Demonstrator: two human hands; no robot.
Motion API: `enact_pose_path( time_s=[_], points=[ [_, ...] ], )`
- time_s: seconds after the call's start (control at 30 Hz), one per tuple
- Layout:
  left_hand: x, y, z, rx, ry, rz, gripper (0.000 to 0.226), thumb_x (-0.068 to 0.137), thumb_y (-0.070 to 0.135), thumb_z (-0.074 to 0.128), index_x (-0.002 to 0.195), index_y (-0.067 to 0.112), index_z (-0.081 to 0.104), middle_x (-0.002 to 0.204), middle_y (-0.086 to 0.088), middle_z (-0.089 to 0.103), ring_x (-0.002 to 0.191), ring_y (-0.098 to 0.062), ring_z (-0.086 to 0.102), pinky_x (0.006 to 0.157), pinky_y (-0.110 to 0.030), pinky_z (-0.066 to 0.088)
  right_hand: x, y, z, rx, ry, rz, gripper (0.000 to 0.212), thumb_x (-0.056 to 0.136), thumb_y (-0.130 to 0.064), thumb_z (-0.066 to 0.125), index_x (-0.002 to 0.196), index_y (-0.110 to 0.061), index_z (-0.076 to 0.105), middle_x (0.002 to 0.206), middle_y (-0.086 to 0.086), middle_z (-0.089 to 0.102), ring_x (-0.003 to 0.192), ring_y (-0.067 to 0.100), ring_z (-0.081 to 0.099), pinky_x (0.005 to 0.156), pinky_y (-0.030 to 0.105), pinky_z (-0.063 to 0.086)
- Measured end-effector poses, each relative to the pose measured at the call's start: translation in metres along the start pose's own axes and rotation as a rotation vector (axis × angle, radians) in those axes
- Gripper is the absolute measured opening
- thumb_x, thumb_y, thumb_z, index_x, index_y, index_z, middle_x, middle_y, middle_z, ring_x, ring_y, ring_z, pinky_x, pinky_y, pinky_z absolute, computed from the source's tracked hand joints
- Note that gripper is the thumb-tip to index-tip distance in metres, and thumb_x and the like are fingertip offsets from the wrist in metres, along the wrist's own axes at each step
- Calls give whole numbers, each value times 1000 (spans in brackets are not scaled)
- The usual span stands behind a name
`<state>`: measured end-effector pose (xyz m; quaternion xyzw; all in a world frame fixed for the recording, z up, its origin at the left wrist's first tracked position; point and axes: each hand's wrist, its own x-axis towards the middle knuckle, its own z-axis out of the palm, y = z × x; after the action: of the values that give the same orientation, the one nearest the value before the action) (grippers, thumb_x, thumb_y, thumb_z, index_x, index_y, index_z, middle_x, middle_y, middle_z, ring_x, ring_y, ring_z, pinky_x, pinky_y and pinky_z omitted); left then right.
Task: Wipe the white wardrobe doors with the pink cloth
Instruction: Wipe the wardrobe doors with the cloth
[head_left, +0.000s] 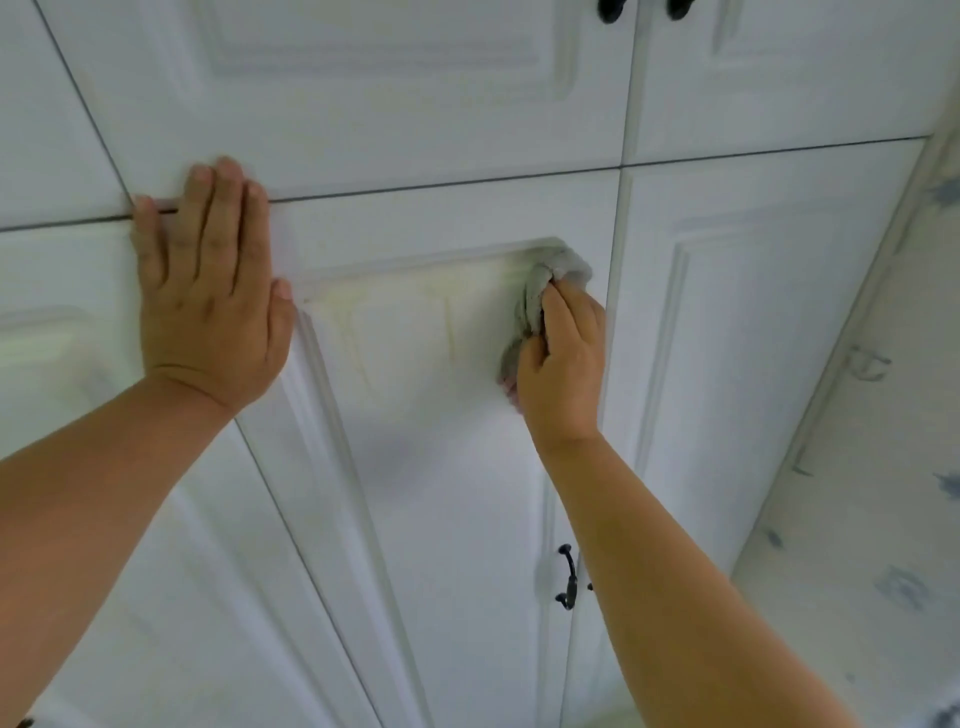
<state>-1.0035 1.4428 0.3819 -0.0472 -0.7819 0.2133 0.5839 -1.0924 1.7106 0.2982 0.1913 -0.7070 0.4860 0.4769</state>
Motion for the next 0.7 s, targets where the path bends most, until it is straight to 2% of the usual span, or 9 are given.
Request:
enact_pose_path(
  time_s=[0.07,0.17,0.2,0.3,0.37,0.43,0.53,0.57,0.7],
  points=[
    [0,1,1,-1,6,2,64,101,25,33,157,0,12,164,-20,13,154,-29,3,122,-56,0,6,-17,14,23,102,54,52,77,20,45,122,4,64,124,13,61,114,21,46,104,16,38],
    [-2,0,3,1,12,-6,64,101,24,35,157,0,14,164,-20,14,154,-30,5,123,-56,1,0,-50,46,36,80,-170,39,80,13,46,107,2,72,112,16,68,108,26,52,88,42,50],
    [-2,0,3,-4,10,-6,65,101,23,36,157,0,14,163,-19,15,153,-31,7,123,-55,1,-6,-67,59,43,36,-257,35,83,8,46,104,2,74,109,16,69,106,28,56,84,44,49],
    [-1,-2,3,-22,3,-11,64,101,23,36,157,0,15,163,-19,17,153,-33,11,123,-53,2,-20,-102,75,54,-95,-386,34,87,4,47,108,0,74,113,14,70,110,29,57,87,40,46],
    [-1,-3,2,-16,1,-11,63,102,24,34,157,1,15,163,-18,17,153,-32,11,123,-54,3,-19,-86,61,-2,-170,-447,32,88,5,54,116,1,70,120,14,67,116,27,53,91,37,42],
    [-1,-2,2,-11,-5,-12,62,102,25,32,157,1,16,163,-18,18,153,-32,10,123,-55,5,-5,-47,34,-98,-111,-377,36,87,9,51,119,4,66,125,16,64,115,27,51,93,34,45],
    [-2,-2,3,7,-11,-18,62,102,26,32,157,0,17,163,-19,19,152,-32,11,123,-56,7,13,-14,6,-111,45,-52,50,79,23,42,121,4,62,123,13,60,108,26,50,98,17,40],
    [-1,-1,3,4,-13,-14,62,102,26,32,157,0,17,163,-19,19,152,-32,12,123,-56,8,15,-15,9,-113,82,3,51,78,25,41,119,4,62,120,12,60,107,26,50,97,17,41],
    [-1,-1,1,-8,-21,-10,63,101,26,32,156,0,17,162,-20,21,151,-33,16,122,-57,10,7,-33,38,-89,169,71,53,79,24,39,121,2,63,128,14,59,117,30,49,101,41,48]
  ],
)
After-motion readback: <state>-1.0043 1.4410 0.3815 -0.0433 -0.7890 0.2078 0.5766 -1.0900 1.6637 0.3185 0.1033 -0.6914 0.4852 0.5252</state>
